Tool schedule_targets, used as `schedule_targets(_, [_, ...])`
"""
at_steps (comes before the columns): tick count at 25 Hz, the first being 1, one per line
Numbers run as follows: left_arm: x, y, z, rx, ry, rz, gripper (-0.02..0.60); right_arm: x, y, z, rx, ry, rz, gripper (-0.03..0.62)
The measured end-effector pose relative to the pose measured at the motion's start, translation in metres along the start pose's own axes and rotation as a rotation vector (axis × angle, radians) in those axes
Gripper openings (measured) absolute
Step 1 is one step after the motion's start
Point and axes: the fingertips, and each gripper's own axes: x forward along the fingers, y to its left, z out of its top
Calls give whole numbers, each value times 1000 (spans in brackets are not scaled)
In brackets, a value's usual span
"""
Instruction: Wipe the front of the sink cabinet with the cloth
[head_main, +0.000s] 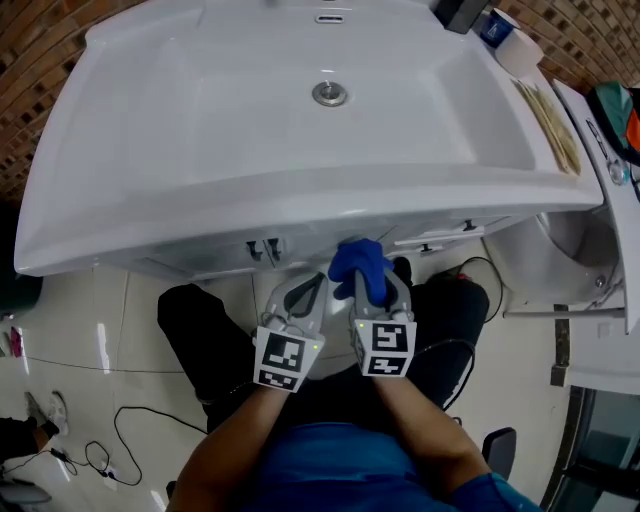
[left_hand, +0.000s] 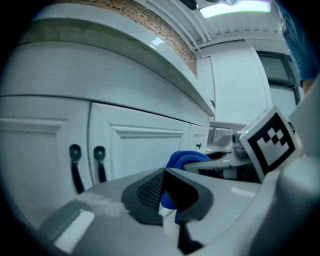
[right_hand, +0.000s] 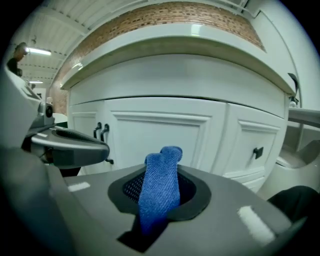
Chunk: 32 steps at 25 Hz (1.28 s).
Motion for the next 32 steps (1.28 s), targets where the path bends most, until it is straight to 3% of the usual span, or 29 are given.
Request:
schedule_targets(5, [36,-34,-2,21,13,-76,2,-4,-69,-12,67,6,-149,84])
schedule_targets(11, [52,-45,-8,40,36,-106,2,18,-107,-28,92,27,-209,84])
schedule_targets(18, [44,-31,-28,27,91,-58,2,46,-78,-30,43,31,-102,81])
schedule_targets(32, [-24,42,-39,-17,81,116,2,66,88,-17,-160,-2,225,81])
